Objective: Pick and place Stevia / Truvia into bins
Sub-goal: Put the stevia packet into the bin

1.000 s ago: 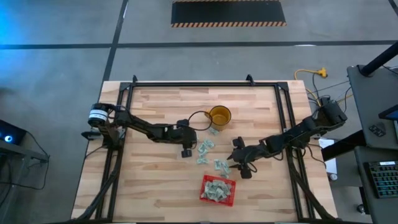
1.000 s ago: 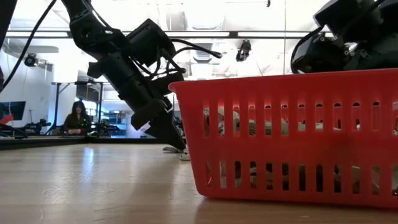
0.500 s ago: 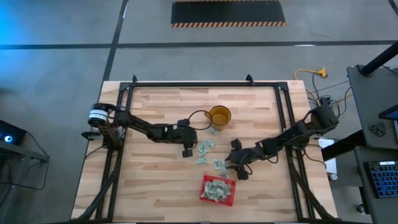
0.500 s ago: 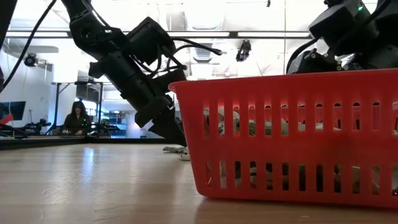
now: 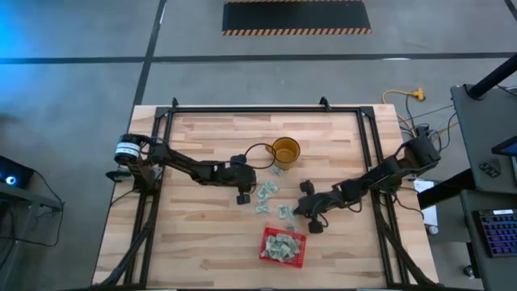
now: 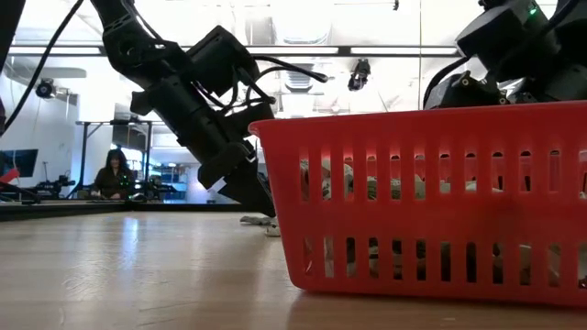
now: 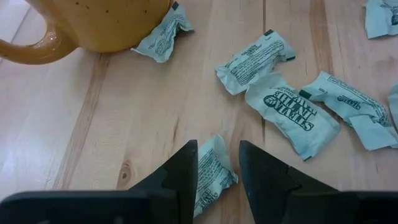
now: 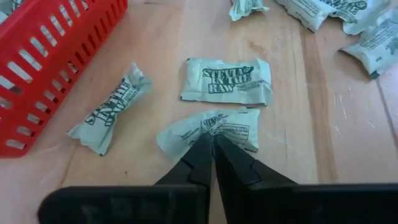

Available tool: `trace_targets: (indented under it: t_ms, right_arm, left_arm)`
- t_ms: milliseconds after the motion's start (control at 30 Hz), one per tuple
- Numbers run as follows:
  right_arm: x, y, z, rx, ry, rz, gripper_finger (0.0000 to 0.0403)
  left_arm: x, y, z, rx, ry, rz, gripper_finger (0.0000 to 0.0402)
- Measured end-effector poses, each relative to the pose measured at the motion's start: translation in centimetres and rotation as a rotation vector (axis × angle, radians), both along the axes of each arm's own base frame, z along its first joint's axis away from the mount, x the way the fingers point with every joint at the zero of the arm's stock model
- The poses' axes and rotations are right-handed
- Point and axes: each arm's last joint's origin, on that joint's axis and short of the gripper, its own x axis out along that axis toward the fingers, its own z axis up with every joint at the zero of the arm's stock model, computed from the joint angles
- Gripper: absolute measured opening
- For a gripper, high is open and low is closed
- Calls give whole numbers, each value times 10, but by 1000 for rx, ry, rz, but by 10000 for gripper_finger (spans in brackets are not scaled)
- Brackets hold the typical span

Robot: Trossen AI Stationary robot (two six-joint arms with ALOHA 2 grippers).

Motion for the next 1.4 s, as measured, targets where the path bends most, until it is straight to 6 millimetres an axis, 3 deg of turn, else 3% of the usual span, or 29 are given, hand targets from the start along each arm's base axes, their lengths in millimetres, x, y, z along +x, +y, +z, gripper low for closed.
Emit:
trace_targets:
  t_ms: [233, 400, 567, 800, 1000, 1400]
  right_arm:
    - [-10, -6, 10, -90, 29, -79, 9]
    - [-17, -6, 30, -80, -12, -106, 9]
    - [-25, 9, 55, -22, -128, -26, 9]
    - [-31, 39, 79, 115, -305, 224, 9]
    - [-21, 57, 74, 186, -376, 395, 9]
    - [12, 77, 54, 145, -171, 373, 9]
  left_arm:
    - [0, 0, 0, 0, 1, 0, 101]
    - [0, 0, 0, 0, 1, -1, 101]
    - [0, 0, 0, 0, 1, -1, 101]
    - [0, 0, 0, 0, -2, -1, 101]
    - [1, 0, 1, 0, -14, 0, 101]
    - [0, 0, 0, -1, -13, 0, 101]
